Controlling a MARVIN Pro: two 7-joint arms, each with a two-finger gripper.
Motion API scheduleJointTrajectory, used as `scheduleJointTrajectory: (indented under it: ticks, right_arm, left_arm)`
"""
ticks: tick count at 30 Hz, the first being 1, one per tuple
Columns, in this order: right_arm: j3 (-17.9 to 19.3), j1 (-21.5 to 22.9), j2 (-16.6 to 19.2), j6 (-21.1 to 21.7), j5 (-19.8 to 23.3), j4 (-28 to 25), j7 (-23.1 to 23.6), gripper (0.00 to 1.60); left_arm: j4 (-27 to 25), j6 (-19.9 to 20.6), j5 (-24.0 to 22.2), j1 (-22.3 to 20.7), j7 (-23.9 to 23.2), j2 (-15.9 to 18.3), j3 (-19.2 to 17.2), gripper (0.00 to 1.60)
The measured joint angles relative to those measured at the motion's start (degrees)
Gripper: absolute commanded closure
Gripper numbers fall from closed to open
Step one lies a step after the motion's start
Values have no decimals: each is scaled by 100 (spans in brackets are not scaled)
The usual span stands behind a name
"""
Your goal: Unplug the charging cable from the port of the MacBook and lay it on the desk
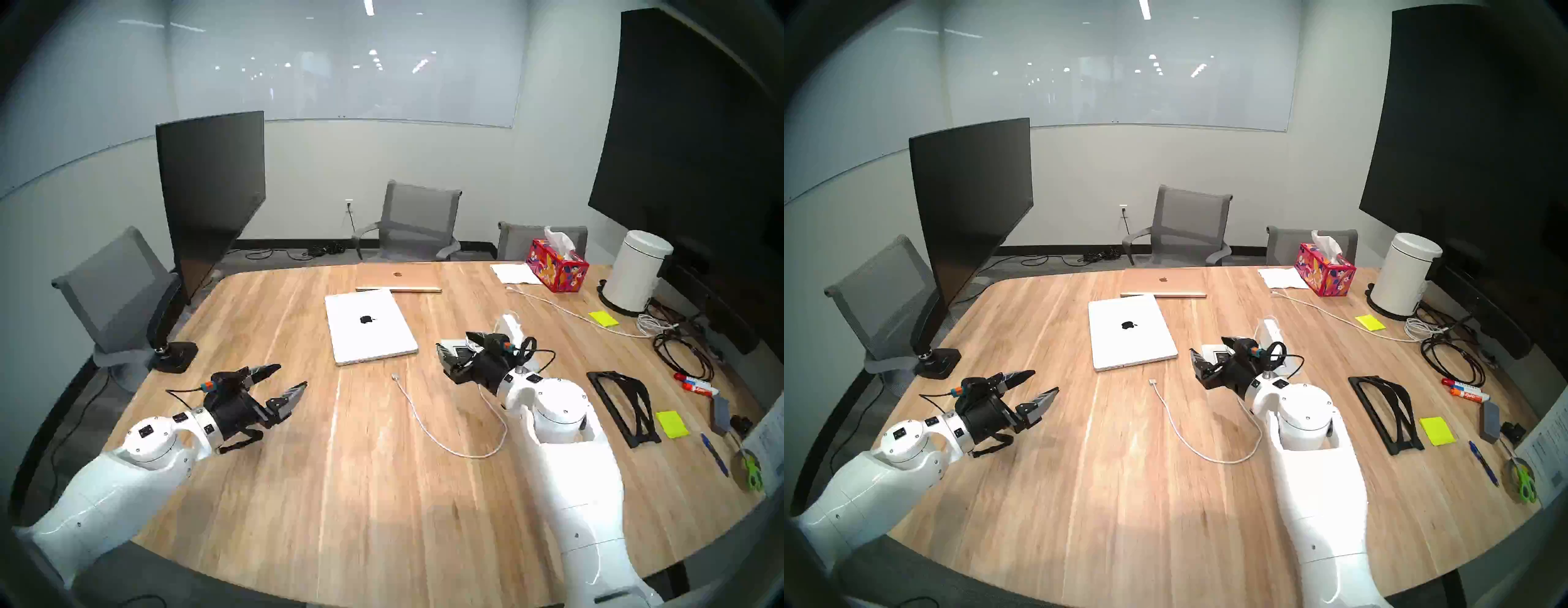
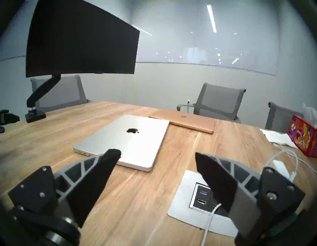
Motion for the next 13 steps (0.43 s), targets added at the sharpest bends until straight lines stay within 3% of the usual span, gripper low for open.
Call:
scheduleJointTrajectory:
  ticks: [13]
  right_arm:
    - [43,2,-45,-149,0,60,63,0]
  left_arm:
    - [0,-1,-2,0,1,2,1,0]
